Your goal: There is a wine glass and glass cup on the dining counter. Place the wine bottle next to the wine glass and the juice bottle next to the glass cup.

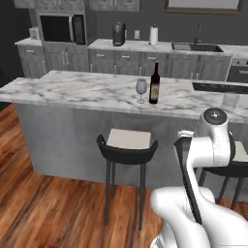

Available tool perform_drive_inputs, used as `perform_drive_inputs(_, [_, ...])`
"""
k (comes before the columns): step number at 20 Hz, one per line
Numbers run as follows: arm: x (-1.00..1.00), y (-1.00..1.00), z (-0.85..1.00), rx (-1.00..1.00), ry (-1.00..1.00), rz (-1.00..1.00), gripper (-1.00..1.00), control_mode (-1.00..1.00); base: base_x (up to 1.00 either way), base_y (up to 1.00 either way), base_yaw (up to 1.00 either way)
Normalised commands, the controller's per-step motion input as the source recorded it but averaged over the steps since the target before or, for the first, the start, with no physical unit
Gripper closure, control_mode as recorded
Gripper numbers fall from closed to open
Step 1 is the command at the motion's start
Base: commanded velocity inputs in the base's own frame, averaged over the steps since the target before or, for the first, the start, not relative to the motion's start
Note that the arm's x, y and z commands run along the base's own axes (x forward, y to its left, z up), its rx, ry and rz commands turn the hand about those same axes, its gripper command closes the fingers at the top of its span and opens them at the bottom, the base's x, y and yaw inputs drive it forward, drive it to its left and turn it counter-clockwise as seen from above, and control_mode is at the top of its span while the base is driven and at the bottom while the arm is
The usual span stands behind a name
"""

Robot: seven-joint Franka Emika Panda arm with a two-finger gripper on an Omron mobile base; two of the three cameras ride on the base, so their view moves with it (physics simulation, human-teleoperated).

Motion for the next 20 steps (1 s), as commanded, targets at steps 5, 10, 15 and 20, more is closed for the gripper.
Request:
perform_drive_inputs(5, [0.0, 0.0, 0.0, 0.0, 0.0, 0.0, -1.0, 1.0, -0.75, -0.07, -0.17])
perform_drive_inputs(10, [0.0, 0.0, 0.0, 0.0, 0.0, 0.0, -1.0, 1.0, -0.28, -0.12, -0.49])
perform_drive_inputs(15, [0.0, 0.0, 0.0, 0.0, 0.0, 0.0, -1.0, 1.0, -0.01, -0.02, -0.77])
perform_drive_inputs(20, [0.0, 0.0, 0.0, 0.0, 0.0, 0.0, -1.0, 1.0, 0.0, -0.02, -0.78])
